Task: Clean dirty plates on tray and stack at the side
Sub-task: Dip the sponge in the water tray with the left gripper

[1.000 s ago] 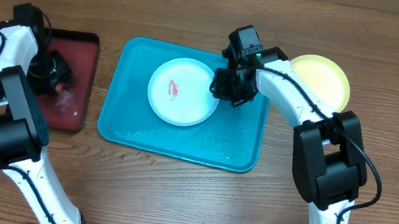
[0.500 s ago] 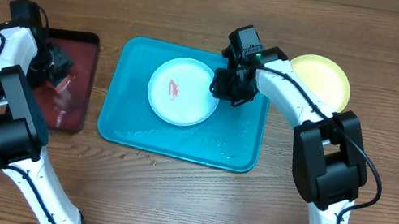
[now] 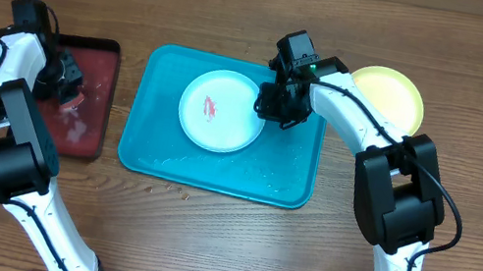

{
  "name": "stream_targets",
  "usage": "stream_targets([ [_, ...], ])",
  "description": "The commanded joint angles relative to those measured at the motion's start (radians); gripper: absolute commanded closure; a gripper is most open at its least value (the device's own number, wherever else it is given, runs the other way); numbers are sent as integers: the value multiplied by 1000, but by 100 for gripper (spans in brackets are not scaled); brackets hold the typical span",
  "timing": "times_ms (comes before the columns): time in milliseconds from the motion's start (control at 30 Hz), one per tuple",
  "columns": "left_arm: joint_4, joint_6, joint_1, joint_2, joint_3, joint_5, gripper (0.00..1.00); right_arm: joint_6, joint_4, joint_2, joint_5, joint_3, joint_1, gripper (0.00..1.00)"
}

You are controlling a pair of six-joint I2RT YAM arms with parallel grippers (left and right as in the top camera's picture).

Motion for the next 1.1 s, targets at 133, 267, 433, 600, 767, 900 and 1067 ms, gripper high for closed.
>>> stream_targets([
  [133, 74, 59, -1, 27, -16, 8, 0, 5, 6, -14, -16, -5, 4, 96],
  [267, 86, 45, -1, 27, -17, 9, 39, 5, 7, -14, -16, -5, 4, 96],
  [433, 80, 14, -1, 27, -17, 10, 95, 5, 7, -14, -16, -5, 4, 96],
  [600, 33, 13, -1, 27, -17, 49, 11, 5, 7, -14, -16, -5, 4, 96],
  [767, -76, 13, -1, 27, -16, 122, 0, 5, 10, -14, -16, -5, 4, 96],
  [900, -139, 14, -1, 27, -16, 143, 0, 5, 11, -14, -16, -5, 4, 96],
  [1067, -149, 12, -1, 27, -16, 142, 76, 5, 12, -14, -16, -5, 4, 96],
])
